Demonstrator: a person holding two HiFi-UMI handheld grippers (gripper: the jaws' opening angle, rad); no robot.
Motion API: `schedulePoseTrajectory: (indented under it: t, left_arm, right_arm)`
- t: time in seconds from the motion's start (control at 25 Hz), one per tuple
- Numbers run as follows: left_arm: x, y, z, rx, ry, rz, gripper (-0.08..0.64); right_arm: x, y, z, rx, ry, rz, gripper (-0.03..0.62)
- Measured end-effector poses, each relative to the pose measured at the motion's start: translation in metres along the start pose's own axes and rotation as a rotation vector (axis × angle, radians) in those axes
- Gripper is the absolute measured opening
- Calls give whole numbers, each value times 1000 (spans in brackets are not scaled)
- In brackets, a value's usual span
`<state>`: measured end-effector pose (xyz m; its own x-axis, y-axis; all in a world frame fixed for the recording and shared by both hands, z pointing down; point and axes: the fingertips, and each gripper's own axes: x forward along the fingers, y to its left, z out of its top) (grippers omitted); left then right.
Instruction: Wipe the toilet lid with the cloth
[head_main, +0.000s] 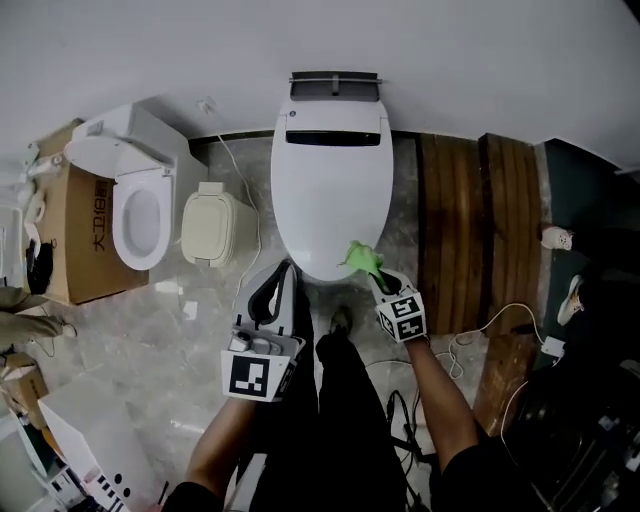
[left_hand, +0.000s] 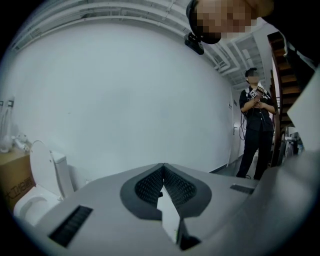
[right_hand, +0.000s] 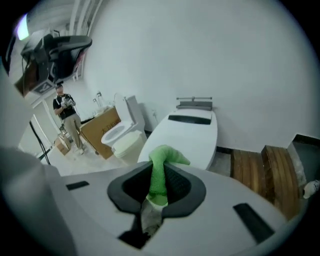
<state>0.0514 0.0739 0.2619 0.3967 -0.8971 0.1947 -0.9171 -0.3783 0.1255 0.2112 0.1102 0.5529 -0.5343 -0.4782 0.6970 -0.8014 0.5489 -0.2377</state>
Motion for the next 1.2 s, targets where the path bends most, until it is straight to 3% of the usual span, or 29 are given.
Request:
schedulePoseTrajectory:
  t: [0.32,0.56,0.72,0.96,1.2]
  left_arm:
    - [-36,-11,99,30,-53,-25,9]
    - [-61,-5,140,25,-61,-99,9]
    - [-76,3,165,39,-87,-134,9]
    - [-91,8,193,140,-139,-157,9]
    - [-100,7,209,100,-168,-179,9]
  right_arm:
    - [-101,31,113,196,-173,-19,60]
    - [-155,59,181,262,-263,-59,58]
    - [-192,88,227,274,-378,-65,58]
    - [-250,125,284,265,-544,-124,60]
    - [-297,160,310,216,-639,-150,60]
